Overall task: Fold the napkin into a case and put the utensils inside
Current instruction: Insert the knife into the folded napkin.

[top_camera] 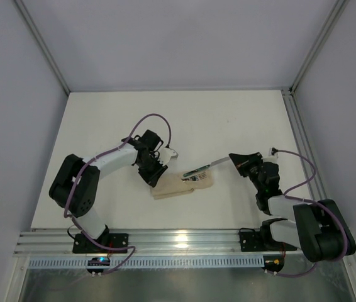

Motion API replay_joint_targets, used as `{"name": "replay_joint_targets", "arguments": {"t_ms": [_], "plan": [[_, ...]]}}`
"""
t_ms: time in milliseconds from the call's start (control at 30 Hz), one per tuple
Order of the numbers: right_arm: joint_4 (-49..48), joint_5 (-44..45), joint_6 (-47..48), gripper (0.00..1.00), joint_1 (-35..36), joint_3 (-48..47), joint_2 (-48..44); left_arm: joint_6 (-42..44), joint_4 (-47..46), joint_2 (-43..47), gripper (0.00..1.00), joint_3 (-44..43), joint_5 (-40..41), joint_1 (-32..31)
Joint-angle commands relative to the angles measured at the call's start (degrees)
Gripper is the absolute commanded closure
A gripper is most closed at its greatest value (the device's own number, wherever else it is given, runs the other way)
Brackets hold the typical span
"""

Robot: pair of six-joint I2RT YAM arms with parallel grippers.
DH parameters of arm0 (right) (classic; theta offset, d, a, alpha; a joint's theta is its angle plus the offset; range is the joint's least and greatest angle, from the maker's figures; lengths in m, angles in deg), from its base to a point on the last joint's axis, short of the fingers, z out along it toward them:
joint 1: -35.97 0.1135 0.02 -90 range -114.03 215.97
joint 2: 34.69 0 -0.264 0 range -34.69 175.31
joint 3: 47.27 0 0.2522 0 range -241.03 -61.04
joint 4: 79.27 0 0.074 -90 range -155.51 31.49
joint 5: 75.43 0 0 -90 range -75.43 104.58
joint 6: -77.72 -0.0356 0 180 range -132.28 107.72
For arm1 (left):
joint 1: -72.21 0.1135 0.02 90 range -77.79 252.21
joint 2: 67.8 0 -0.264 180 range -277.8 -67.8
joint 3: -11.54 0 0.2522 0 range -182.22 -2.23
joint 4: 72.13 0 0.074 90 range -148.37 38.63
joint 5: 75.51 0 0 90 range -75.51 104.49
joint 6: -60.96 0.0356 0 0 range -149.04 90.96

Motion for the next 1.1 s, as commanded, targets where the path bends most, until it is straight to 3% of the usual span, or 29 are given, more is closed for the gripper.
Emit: {"name": "replay_joint_targets", "arguments": {"t_ms": [0,300,733,1067], "plan": [[-3.41,2.46,1.31,0.96,-0.27,-1.18,0.59,0.01,-1.09,-0.37,0.72,0.37,-2.12,0.0],[-13.58,-1.41,-1.59,0.96,1.04,1.18,11.03,0.1,-1.35,-0.54,0.73,0.46,-3.35,0.0],[-41.35,7.11,-10.91,0.96,15.8,-1.54,36.43,0.1,-1.26,0.07,0.73,0.73,-4.32,0.0],[-39.62,14.23,-5.9,0.96,21.35,-3.65,36.37,0.19,-1.26,0.16,0.73,0.72,-4.49,0.0]]}}
